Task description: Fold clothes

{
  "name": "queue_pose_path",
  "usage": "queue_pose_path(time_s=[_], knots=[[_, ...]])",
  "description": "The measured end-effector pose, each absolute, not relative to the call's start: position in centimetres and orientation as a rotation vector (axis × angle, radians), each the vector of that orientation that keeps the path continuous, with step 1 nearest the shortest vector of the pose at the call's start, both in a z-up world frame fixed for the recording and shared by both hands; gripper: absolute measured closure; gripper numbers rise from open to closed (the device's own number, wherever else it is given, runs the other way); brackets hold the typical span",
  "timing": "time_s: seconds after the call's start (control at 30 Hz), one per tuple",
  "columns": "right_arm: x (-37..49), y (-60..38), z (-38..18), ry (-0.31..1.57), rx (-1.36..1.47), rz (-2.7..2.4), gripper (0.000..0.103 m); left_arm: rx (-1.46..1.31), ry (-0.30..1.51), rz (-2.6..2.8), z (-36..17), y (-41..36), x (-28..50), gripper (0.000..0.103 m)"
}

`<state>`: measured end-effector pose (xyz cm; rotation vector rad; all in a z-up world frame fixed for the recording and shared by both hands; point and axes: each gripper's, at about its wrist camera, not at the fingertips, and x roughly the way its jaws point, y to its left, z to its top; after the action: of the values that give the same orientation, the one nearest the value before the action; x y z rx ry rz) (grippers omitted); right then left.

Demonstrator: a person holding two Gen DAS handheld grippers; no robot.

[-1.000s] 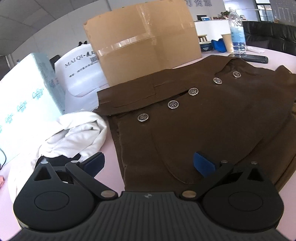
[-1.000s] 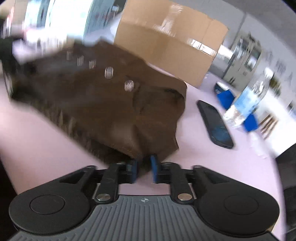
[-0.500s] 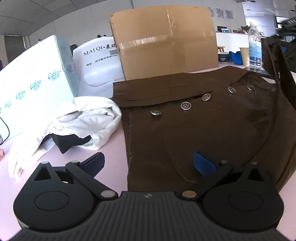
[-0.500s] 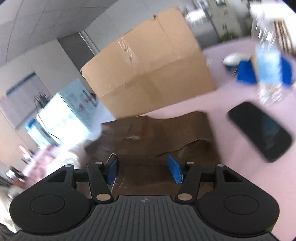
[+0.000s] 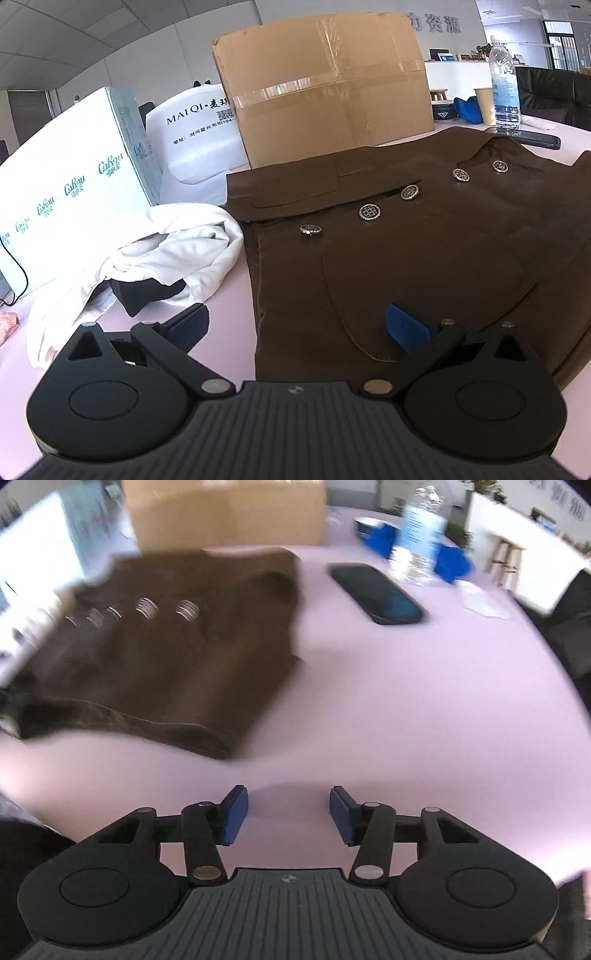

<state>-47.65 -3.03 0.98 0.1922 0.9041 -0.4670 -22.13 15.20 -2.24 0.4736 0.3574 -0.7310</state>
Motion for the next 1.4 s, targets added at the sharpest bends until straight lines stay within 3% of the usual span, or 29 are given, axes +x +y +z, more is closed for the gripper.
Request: queue_pose_path(time_s=[0.03, 0.1, 0.13, 0.33, 0.47, 0.67, 0.73, 0.77, 0.8, 0.83, 0.97, 1.4], knots=[[-47.7, -3.0, 2.4, 0.850, 0.185, -0.481, 0.052, 0.474, 0.356, -0.731, -2.2, 15.2, -22.1, 0.000], [-46.9, -3.3, 4.8, 0.680, 0.234, -0.396, 0.024, 0.474, 0.356, -0.733, -2.2, 15.3, -22.1, 0.000], [-46.4, -3.4, 6.0, 0.589, 0.265, -0.340, 0.019, 0.473, 0.356, -0.733, -2.2, 15.3, -22.1, 0.000], [-35.9, -6.9, 4.4, 0.271, 0.562, -0.188, 0.016, 0.480, 0.337, -0.697, -2.3, 15.1, -22.3, 0.000], [-28.3, -9.8, 0.4, 0.400, 0.777, -0.277, 0.028, 0.478, 0.324, -0.611, -2.4, 15.0, -22.3, 0.000], [-22.8, -12.6, -3.9, 0.540, 0.949, -0.382, 0.037, 0.470, 0.335, -0.595, -2.4, 15.0, -22.1, 0.000], [-21.5, -12.3, -4.0, 0.537, 0.874, -0.395, 0.049, 0.459, 0.349, -0.601, -2.3, 15.2, -21.8, 0.000], [-20.8, -12.3, -4.1, 0.538, 0.823, -0.414, 0.065, 0.453, 0.355, -0.605, -2.3, 15.2, -21.7, 0.000], [-20.2, -12.3, -4.2, 0.541, 0.783, -0.425, 0.087, 0.449, 0.358, -0.607, -2.3, 15.3, -21.6, 0.000], [-19.8, -12.3, -4.2, 0.545, 0.756, -0.429, 0.098, 0.444, 0.362, -0.609, -2.3, 15.3, -21.6, 0.000], [-19.3, -12.3, -3.1, 0.481, 0.561, -0.486, 0.100, 0.442, 0.364, -0.608, -2.3, 15.3, -21.6, 0.000], [-18.8, -15.4, -2.5, 0.518, 0.435, -0.559, 0.100, 0.451, 0.360, -0.599, -2.3, 15.2, -21.9, 0.000]])
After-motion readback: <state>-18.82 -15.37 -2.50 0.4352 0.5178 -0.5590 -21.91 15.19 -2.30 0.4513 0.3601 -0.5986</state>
